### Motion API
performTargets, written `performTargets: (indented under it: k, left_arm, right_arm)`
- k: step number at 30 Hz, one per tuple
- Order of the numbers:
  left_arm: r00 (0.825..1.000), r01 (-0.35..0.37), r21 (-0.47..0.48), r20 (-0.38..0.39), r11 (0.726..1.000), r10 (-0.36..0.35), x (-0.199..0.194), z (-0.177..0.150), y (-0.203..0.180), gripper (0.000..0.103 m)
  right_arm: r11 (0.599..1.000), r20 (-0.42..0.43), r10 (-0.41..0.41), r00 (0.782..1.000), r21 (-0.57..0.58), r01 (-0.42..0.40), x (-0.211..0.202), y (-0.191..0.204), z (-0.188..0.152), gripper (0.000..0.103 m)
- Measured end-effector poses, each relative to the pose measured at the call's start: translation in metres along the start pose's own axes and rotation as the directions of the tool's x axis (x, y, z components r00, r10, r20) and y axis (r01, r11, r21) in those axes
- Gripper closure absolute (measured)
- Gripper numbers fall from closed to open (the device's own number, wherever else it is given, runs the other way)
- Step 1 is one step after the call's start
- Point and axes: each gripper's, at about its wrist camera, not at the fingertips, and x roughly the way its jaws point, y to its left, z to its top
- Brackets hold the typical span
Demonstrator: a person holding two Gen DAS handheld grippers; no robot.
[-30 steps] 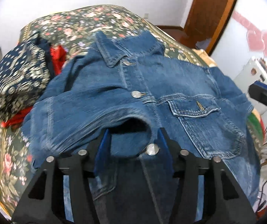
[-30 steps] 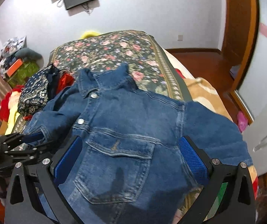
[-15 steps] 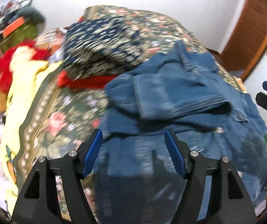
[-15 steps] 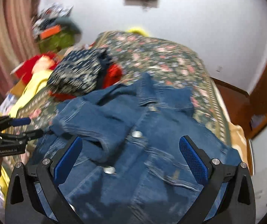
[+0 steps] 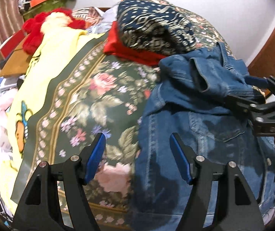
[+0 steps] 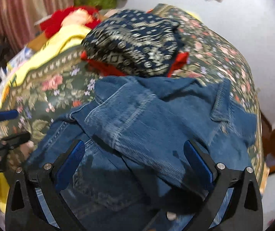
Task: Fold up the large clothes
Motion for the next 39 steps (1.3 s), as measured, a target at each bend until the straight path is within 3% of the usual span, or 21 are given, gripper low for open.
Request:
performTargets:
  k: [3, 6, 9, 13, 21, 25, 29, 32, 34, 35, 37, 39]
  left_arm:
    - [1.0, -0.013, -0.019, -0.004, 1.0, 0.013, 0.0, -0.004, 0.009, 0.035]
    - [1.0, -0.02, -0.027, -0.01, 0.999, 0.02, 0.004, -0.006, 0.014, 0.035]
    - [1.0, -0.02, -0.028, -0.024, 0.999, 0.019, 0.009, -0.006, 0.013, 0.035]
    - [0.999, -0.014, -0.006, -0.035, 1.0, 0.014, 0.017, -0.003, 0.006, 0.035]
    - [0.998, -0.046, 0.132, -0.046, 0.99, 0.053, 0.039, 0.022, -0.022, 0.035]
    - [0.995, -0.074, 0.198, -0.055, 0.977, 0.087, 0.058, 0.036, -0.035, 0.033]
    - [0.992, -0.096, 0.269, -0.047, 0.958, 0.113, 0.072, 0.044, -0.053, 0.033]
    - [0.997, -0.066, 0.305, -0.027, 0.95, 0.078, 0.078, 0.048, -0.067, 0.033]
    - [0.996, -0.085, 0.334, 0.003, 0.939, 0.089, 0.084, 0.05, -0.075, 0.034]
    - [0.994, -0.105, 0.348, 0.015, 0.932, 0.106, 0.087, 0.05, -0.08, 0.036]
    - [0.991, -0.13, 0.38, 0.025, 0.916, 0.13, 0.096, 0.051, -0.086, 0.068]
    - [0.993, -0.111, 0.367, 0.012, 0.924, 0.115, 0.1, 0.054, -0.083, 0.085]
  right_arm:
    - [0.998, -0.01, -0.035, 0.999, -0.048, 0.034, 0.011, 0.006, 0.001, 0.007]
    - [0.999, 0.002, -0.018, 1.0, -0.05, 0.018, 0.011, 0.002, 0.001, 0.024]
    - [0.999, 0.034, 0.035, 0.999, -0.016, -0.035, 0.005, -0.005, 0.002, 0.045]
    - [0.995, 0.089, 0.094, 0.992, 0.033, -0.097, -0.006, -0.01, 0.006, 0.082]
    - [0.977, 0.222, 0.075, 0.972, 0.177, -0.116, -0.041, -0.042, 0.012, 0.087]
    - [0.956, 0.301, 0.01, 0.954, 0.278, -0.098, -0.076, -0.08, 0.013, 0.088]
    - [0.922, 0.377, -0.061, 0.924, 0.376, -0.093, -0.116, -0.123, 0.007, 0.088]
    - [0.885, 0.421, -0.11, 0.901, 0.454, -0.105, -0.141, -0.155, -0.006, 0.089]
    - [0.861, 0.43, -0.157, 0.889, 0.501, -0.091, -0.153, -0.172, -0.016, 0.09]
    - [0.849, 0.432, -0.173, 0.885, 0.52, -0.088, -0.155, -0.178, -0.02, 0.091]
    - [0.83, 0.423, -0.177, 0.889, 0.549, -0.096, -0.155, -0.188, -0.028, 0.091]
    - [0.814, 0.402, -0.171, 0.9, 0.572, -0.101, -0.147, -0.194, -0.039, 0.091]
